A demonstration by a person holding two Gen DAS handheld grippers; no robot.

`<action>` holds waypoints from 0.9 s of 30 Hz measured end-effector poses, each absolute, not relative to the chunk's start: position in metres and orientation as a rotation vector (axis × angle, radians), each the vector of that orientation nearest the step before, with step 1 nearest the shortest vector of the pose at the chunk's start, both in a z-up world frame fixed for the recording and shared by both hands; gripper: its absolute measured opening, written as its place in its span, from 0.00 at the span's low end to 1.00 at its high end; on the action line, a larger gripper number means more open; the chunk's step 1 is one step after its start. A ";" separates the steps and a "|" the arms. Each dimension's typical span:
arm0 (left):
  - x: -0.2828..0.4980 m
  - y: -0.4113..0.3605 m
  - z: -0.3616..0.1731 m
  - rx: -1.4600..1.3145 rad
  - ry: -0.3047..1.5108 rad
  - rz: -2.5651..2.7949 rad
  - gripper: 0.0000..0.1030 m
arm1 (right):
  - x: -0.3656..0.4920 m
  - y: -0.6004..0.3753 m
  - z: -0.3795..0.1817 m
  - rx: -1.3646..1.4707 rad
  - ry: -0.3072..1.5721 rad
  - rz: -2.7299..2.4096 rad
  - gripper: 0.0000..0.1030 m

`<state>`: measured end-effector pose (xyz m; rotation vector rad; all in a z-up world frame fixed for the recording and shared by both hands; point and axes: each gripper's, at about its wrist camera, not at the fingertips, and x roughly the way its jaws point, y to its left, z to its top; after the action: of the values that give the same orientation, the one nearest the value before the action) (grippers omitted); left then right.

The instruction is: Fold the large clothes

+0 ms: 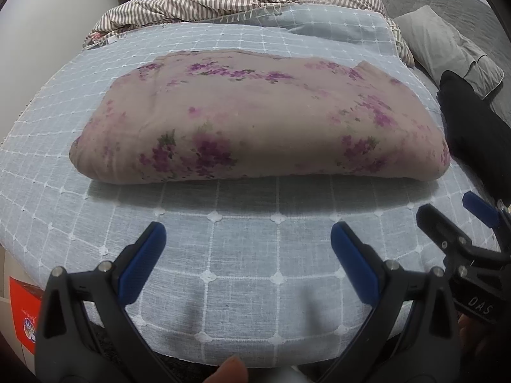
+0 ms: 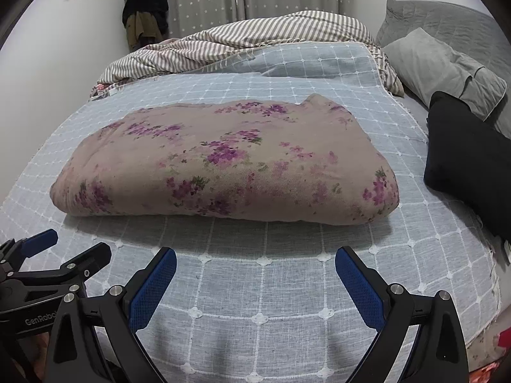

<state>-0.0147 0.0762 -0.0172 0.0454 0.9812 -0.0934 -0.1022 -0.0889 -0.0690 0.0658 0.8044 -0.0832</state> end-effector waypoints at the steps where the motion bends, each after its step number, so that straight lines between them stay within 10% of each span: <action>1: -0.015 0.076 -0.017 0.046 0.981 -0.096 0.99 | -0.102 -0.089 -0.069 0.067 0.805 -0.083 0.98; 27: -0.017 0.071 -0.017 0.049 0.985 -0.105 0.99 | -0.104 -0.094 -0.070 0.078 0.809 -0.094 0.98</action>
<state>-0.0171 0.0706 -0.0166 0.0490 0.9854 -0.1054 -0.1042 -0.0935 -0.0705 0.0785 0.8094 -0.0942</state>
